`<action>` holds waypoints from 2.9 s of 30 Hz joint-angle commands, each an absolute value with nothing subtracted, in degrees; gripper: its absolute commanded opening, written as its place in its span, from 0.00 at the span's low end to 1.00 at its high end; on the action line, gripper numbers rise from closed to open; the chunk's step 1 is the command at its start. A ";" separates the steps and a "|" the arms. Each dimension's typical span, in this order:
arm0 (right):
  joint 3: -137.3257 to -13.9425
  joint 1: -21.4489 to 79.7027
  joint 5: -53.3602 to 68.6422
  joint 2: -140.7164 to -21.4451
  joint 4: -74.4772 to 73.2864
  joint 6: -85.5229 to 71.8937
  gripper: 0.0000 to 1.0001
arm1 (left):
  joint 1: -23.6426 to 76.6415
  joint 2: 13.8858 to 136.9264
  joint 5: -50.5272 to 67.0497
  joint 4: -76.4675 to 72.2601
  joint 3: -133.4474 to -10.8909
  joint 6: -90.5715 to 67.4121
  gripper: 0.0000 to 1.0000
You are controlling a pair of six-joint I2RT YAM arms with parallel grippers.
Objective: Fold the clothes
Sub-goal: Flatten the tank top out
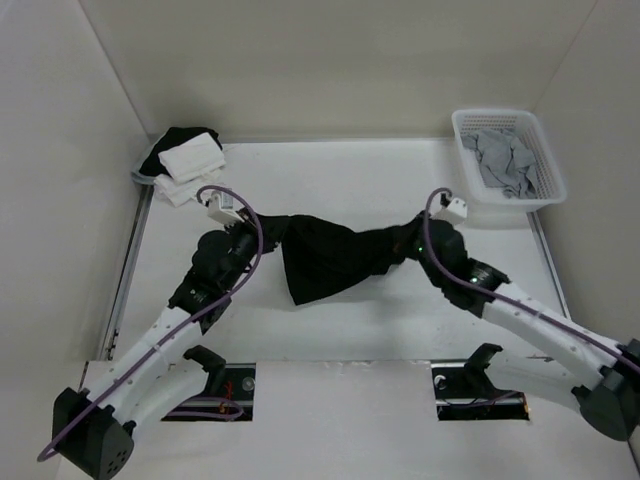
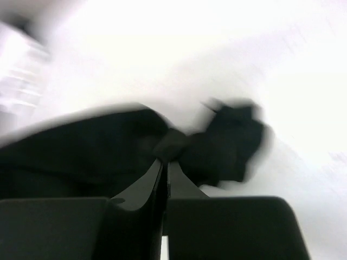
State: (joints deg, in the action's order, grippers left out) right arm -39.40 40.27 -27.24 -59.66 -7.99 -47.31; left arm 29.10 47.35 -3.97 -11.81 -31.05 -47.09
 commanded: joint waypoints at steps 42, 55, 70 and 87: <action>-58.54 34.06 -9.32 -96.41 2.72 -34.45 0.29 | 31.95 48.75 -27.69 -18.18 -15.99 -50.90 0.45; -54.58 33.53 -10.10 -100.20 5.89 -36.56 0.41 | 23.86 75.48 -13.81 -29.09 -24.34 -45.53 0.53; -51.68 33.62 -14.32 -93.01 5.62 -38.06 0.09 | 26.14 84.37 -6.42 -34.01 -28.12 -45.09 0.49; -48.68 31.16 -13.01 -74.09 3.34 -36.39 0.08 | 25.89 82.55 -6.14 -32.00 -31.11 -47.98 0.00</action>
State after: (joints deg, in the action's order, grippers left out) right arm -47.09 33.12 -13.26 -76.90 1.58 -37.28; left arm 27.00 87.64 -5.76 -30.35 -28.14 -46.50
